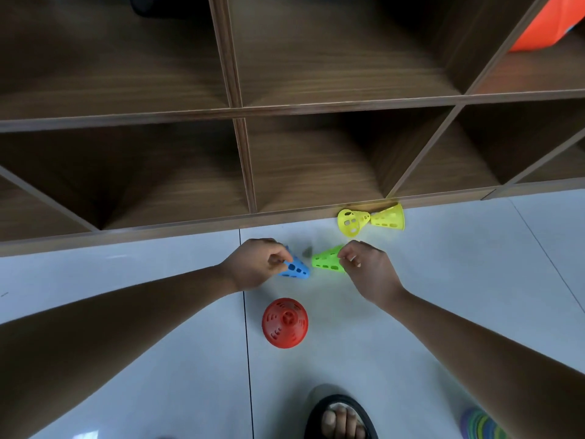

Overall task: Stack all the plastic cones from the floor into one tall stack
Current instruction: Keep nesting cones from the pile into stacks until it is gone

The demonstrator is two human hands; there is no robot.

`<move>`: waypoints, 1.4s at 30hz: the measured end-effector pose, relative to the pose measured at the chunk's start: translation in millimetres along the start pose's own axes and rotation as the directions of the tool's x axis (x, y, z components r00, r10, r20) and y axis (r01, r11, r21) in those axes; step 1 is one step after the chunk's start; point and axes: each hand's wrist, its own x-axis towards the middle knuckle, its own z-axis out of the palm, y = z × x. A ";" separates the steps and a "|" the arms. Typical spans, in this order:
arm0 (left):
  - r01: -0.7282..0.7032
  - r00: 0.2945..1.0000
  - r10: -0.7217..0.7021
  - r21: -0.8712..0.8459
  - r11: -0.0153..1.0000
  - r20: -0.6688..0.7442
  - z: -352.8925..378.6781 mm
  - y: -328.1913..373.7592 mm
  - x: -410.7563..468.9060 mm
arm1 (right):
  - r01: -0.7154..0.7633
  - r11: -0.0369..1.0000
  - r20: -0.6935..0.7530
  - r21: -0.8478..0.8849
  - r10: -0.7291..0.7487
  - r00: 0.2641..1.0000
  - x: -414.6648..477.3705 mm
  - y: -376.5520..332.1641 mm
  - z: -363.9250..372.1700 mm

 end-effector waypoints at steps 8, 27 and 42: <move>0.081 0.956 -0.217 -0.532 0.843 -0.198 -29.9 28.7 -56.8 | -0.224 0.780 0.007 0.585 0.271 0.963 -40.2 -45.7 -26.8; 0.019 0.973 -0.183 -0.748 0.664 -0.138 -30.1 81.4 -125.9 | -0.334 0.354 0.387 0.874 -0.087 0.918 -96.1 -118.0 -65.6; 0.273 0.940 -0.340 -0.610 0.744 0.007 -7.0 45.2 -131.0 | -0.301 0.798 0.415 0.522 0.071 0.907 -73.9 -101.1 -35.5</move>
